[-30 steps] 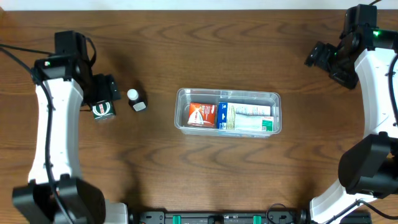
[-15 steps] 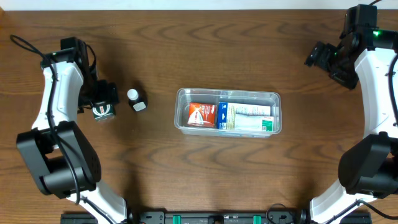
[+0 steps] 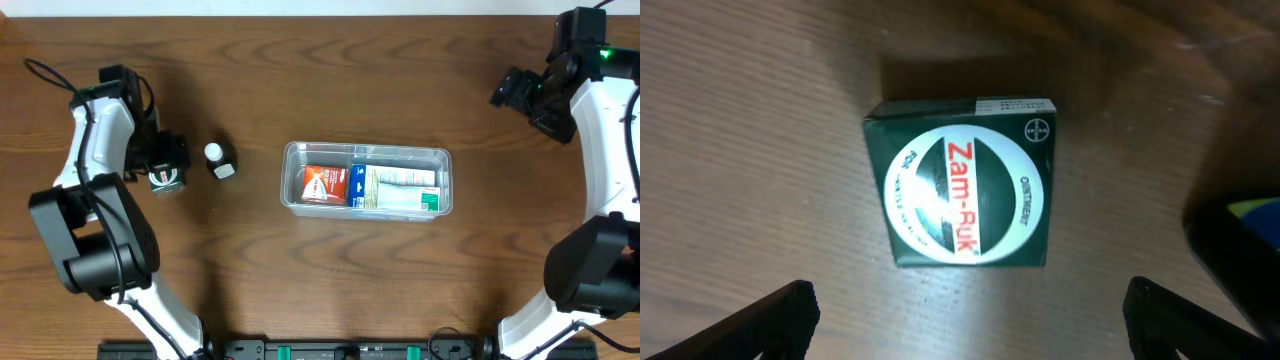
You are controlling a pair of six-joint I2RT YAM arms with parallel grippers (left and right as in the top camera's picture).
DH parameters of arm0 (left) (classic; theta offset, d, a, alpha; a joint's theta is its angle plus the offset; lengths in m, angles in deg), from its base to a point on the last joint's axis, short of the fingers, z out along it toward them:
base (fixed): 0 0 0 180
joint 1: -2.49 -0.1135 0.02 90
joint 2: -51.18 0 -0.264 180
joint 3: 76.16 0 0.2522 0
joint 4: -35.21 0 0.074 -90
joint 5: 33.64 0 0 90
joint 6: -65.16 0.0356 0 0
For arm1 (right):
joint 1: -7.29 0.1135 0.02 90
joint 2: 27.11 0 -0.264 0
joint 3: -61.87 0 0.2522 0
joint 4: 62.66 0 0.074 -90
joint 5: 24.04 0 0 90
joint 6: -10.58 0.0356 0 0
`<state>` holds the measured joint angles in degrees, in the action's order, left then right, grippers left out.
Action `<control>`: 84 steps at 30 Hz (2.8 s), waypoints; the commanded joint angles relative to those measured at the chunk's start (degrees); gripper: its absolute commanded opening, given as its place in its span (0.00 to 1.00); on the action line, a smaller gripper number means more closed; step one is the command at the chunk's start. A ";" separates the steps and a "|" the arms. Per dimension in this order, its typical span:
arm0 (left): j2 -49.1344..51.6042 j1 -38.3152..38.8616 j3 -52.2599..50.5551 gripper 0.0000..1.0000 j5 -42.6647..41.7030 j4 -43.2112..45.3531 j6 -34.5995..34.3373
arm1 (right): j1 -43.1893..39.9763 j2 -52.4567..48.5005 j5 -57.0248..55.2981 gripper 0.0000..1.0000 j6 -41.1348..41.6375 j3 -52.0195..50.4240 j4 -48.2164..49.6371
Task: Pack container
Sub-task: 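Lower the left gripper and grasp the green Zam-Buk box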
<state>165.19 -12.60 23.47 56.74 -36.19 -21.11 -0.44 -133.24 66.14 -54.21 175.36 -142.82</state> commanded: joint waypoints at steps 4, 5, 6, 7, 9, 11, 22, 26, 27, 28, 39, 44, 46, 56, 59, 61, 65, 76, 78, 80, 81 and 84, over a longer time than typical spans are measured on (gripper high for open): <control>2.62 -0.33 0.48 0.98 0.09 0.59 1.68 | -0.13 0.81 -0.39 0.99 0.46 1.05 -0.02; 2.80 -0.33 0.48 0.98 0.09 0.83 1.86 | -0.13 0.81 -0.39 0.99 0.44 1.05 -0.04; 2.84 -0.35 0.48 0.98 0.11 1.05 1.86 | -0.13 0.81 -0.39 0.99 0.46 1.05 -0.02; 2.84 -0.39 0.48 0.98 0.11 1.38 1.86 | -0.13 0.81 -0.39 0.98 0.46 1.05 -0.02; 2.84 -0.39 0.48 0.98 0.28 2.21 1.88 | -0.13 0.81 -0.37 0.99 0.44 1.05 -0.04; 2.91 -0.39 0.48 0.98 0.28 3.10 2.27 | -0.13 0.81 -0.39 0.99 0.46 1.05 -0.02; 4.07 -0.39 0.48 0.98 0.28 5.70 2.29 | -0.13 0.81 -0.39 0.99 0.46 1.05 -0.02; 5.60 -0.39 0.48 0.98 0.28 5.73 2.29 | -0.13 0.81 -0.37 0.99 0.46 1.05 -0.04; 5.95 -0.39 0.48 0.98 0.28 5.73 2.29 | -0.13 0.81 -0.37 0.99 0.46 1.05 -0.04; 6.34 -0.39 0.48 0.98 0.31 5.73 2.29 | -0.13 0.81 -0.39 0.99 0.46 1.05 -0.04; 7.89 -2.51 0.48 0.98 0.28 5.73 3.32 | -0.13 0.81 -0.39 0.99 0.46 1.05 -0.02; 8.46 -3.85 0.48 0.98 0.24 5.75 3.32 | -0.13 0.81 -0.39 0.99 0.44 1.05 -0.04; 8.70 -3.91 0.48 0.98 0.20 6.01 3.32 | -0.13 0.81 -0.39 0.99 0.46 1.05 -0.02; 8.81 -3.37 0.48 0.88 0.02 6.97 3.30 | -0.13 0.81 -0.37 0.99 0.46 1.05 -0.04; 8.81 -3.37 0.48 0.80 0.02 6.84 3.06 | -0.13 0.81 -0.37 0.99 0.44 1.05 -0.02; 8.81 -3.37 0.48 0.77 0.02 6.75 2.84 | -0.13 0.81 -0.39 0.99 0.46 1.05 -0.04; 8.81 -3.37 0.48 0.73 0.02 6.45 1.55 | -0.13 0.81 -0.37 0.99 0.46 1.05 -0.04; 8.76 -3.19 0.79 0.61 -2.16 5.16 1.38 | -0.13 0.81 -0.39 0.99 0.44 1.05 -0.02; 8.68 -2.97 0.90 0.61 -2.36 5.03 1.38 | -0.13 0.81 -0.39 0.99 0.46 1.05 -0.04; 8.61 -2.64 1.09 0.60 -2.36 4.83 1.38 | -0.13 0.81 -0.37 0.99 0.46 1.05 -0.02; 8.55 -2.45 1.14 0.59 -2.36 4.83 1.38 | -0.13 0.81 -0.37 0.99 0.44 1.05 -0.04; 7.91 -1.70 1.20 0.59 -2.36 4.90 1.40 | -0.13 0.81 -0.39 0.99 0.46 1.05 -0.02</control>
<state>172.69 -15.22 23.55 55.30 -31.04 -19.06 -0.44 -133.24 66.14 -54.21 175.36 -142.82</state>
